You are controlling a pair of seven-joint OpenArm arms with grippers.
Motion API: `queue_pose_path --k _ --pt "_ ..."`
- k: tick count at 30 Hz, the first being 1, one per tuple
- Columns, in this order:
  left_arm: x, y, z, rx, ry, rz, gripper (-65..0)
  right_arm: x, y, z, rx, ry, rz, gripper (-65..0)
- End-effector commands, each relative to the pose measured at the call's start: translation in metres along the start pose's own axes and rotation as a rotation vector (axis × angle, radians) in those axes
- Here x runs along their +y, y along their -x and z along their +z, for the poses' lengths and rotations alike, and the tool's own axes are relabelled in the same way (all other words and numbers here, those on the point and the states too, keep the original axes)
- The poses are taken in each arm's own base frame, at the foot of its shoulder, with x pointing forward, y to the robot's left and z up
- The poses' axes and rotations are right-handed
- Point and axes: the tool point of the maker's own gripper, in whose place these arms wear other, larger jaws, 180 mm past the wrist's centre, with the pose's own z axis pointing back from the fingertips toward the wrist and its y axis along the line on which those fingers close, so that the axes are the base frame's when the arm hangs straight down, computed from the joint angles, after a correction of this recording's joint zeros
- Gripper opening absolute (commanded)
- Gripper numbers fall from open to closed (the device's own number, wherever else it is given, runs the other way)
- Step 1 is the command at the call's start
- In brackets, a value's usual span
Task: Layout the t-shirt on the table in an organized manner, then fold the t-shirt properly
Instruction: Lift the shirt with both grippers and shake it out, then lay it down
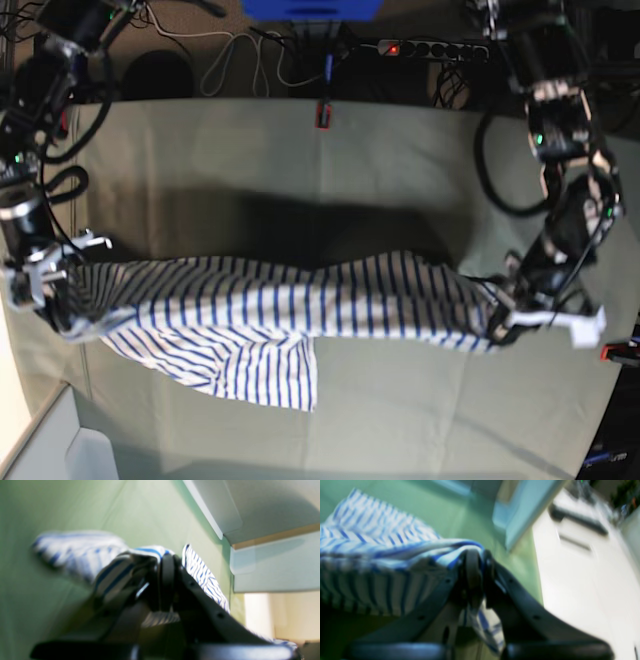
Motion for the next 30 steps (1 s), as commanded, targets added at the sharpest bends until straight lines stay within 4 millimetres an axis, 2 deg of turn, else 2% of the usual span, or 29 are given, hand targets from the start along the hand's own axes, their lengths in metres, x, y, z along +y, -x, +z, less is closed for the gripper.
queue_pose_path --k 1,4,8,11,14,18,20,22,26,30 --pt "-0.02 -0.015 -0.012 -0.018 0.037 -0.039 -65.0 -0.006 -0.023 -0.011 -0.073 -0.009 0.012 -65.0" --pt "-0.061 -0.039 -0.045 -0.025 0.08 -0.118 -65.0 -0.02 -0.047 -0.046 -0.125 -0.01 0.004 -65.0" --pt "-0.119 -0.08 -0.073 -0.054 0.141 -0.208 -65.0 -0.058 -0.084 -0.087 -0.122 0.043 0.023 -65.0" --pt "-0.164 -0.114 -0.083 -0.095 0.182 -0.271 -65.0 -0.085 -0.122 -0.112 -0.153 0.085 0.024 -65.0" --pt "-0.213 -0.156 -0.082 -0.166 0.235 -0.315 -65.0 -0.114 -0.166 -0.124 -0.203 0.134 0.044 -65.0" --pt "-0.268 -0.21 -0.071 -0.291 0.302 -0.337 -65.0 -0.144 -0.227 -0.13 -0.284 0.19 0.056 -65.0" --pt "-0.291 -0.229 -0.063 -0.334 0.332 -0.346 -65.0 -0.155 -0.252 -0.126 -0.329 0.213 0.057 -65.0" --pt "-0.304 -0.241 -0.057 -0.358 0.348 -0.352 -65.0 -0.163 -0.271 -0.121 -0.366 0.23 0.06 -65.0" --pt "-0.321 -0.256 -0.043 -0.401 0.38 -0.357 -65.0 -0.169 -0.289 -0.112 -0.405 0.256 0.072 -65.0" --pt "-0.326 -0.261 -0.033 -0.428 0.395 -0.368 -65.0 -0.169 -0.299 -0.101 -0.437 0.278 0.087 -65.0"
